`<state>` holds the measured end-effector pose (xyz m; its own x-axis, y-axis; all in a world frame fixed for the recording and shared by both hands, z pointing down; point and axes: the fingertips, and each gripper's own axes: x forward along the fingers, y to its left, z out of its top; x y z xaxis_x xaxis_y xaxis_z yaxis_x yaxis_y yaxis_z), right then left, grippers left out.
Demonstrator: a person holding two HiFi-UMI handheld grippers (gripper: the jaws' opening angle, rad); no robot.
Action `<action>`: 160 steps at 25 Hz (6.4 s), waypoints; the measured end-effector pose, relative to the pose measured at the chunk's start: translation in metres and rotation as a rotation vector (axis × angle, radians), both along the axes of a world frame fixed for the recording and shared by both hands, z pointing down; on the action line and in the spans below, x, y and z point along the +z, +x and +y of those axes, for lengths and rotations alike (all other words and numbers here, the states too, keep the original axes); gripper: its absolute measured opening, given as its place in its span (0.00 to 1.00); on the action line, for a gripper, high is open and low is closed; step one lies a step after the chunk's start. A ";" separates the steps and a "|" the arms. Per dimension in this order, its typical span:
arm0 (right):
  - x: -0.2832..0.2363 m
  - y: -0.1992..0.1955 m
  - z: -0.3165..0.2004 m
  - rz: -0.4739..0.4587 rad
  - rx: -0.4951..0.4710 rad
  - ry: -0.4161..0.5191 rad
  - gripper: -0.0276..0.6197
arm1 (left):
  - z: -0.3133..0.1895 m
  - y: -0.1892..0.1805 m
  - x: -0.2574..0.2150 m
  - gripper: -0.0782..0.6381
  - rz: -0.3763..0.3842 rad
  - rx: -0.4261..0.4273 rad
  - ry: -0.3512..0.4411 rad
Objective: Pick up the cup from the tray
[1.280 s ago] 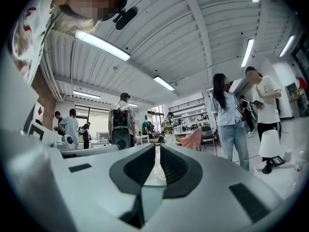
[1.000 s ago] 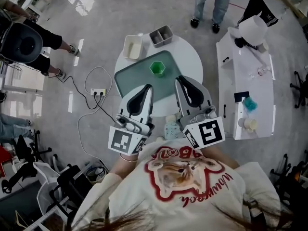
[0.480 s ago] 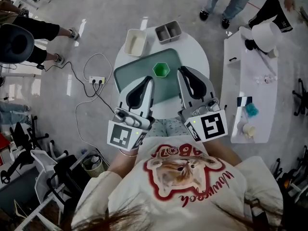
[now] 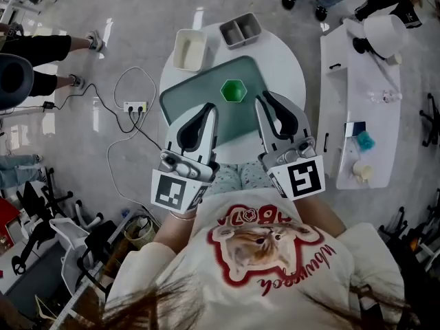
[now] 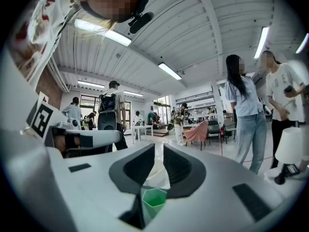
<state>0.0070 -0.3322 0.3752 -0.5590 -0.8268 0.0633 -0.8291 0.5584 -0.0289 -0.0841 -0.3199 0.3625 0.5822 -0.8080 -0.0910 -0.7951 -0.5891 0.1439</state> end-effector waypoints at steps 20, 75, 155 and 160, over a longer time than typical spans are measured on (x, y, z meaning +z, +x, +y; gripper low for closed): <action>0.168 -0.024 -0.008 0.246 -0.168 -0.277 0.43 | -0.004 -0.019 0.067 0.13 0.004 -0.014 -0.125; 0.044 -0.035 -0.053 0.190 -0.061 -0.216 0.52 | -0.016 -0.010 0.017 0.13 0.037 0.020 -0.053; -0.098 0.006 0.397 0.038 0.001 0.030 0.52 | 0.412 0.023 -0.083 0.13 0.005 0.058 0.181; -0.096 0.028 0.437 0.064 -0.043 0.035 0.52 | 0.453 0.048 -0.081 0.13 0.013 0.022 0.172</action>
<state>0.0349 0.1050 0.2792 -0.5895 -0.8046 0.0717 -0.8041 0.5930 0.0431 -0.0359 0.1327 0.2813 0.5974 -0.7669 -0.2345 -0.7804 -0.6233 0.0501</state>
